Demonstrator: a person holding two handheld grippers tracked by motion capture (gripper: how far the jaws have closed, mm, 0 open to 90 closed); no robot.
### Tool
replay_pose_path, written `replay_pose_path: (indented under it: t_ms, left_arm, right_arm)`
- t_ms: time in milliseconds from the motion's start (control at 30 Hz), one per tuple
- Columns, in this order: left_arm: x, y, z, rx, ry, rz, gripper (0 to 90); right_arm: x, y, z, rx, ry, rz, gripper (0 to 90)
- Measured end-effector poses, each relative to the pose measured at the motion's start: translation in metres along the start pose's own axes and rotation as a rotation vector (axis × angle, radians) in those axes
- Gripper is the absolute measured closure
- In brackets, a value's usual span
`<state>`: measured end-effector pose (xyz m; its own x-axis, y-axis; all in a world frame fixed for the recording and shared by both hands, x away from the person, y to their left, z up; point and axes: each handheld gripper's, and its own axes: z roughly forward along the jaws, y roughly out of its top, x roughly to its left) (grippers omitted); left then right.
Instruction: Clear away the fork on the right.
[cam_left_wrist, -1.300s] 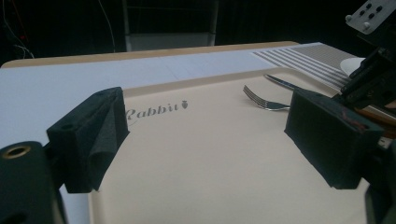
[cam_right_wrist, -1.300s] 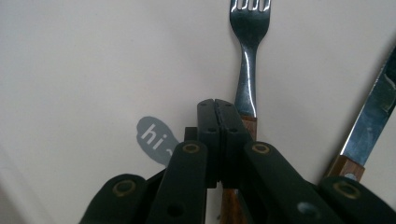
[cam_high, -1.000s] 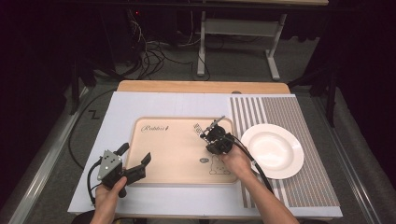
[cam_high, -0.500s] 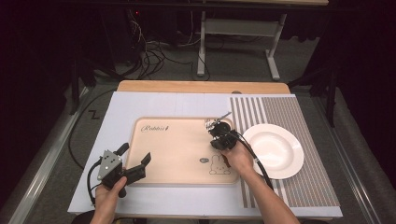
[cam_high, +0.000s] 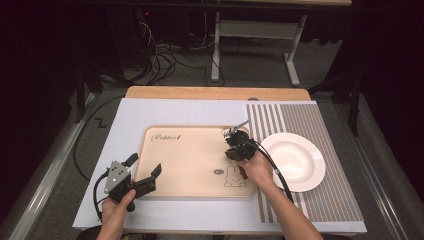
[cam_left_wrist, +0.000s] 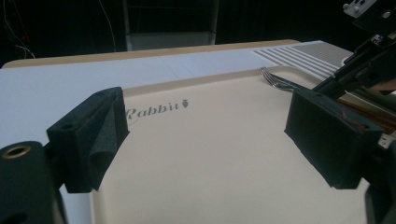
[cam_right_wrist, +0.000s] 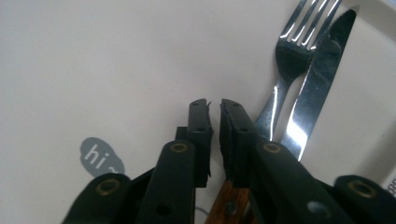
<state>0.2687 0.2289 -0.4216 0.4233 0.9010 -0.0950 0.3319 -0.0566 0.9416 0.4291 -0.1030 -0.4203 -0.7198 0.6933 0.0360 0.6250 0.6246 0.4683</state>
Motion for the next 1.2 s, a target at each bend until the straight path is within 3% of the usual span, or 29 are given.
replay_pose_path:
  t_ms: [200,500,1200]
  left_arm:
    - [-0.001,0.0,0.0,0.002,-0.001,0.004,13.8]
    - [-0.001,0.0,0.0,0.002,0.002,0.005,13.9]
    - [-0.001,0.0,-0.001,0.003,0.004,0.005,13.9]
  right_arm:
    - [0.001,-0.003,-0.007,-0.033,0.013,-0.008,73.8]
    - [-0.004,-0.013,-0.023,-0.101,-0.01,-0.007,61.3]
    - [-0.013,-0.041,-0.057,-0.213,-0.021,-0.003,51.7]
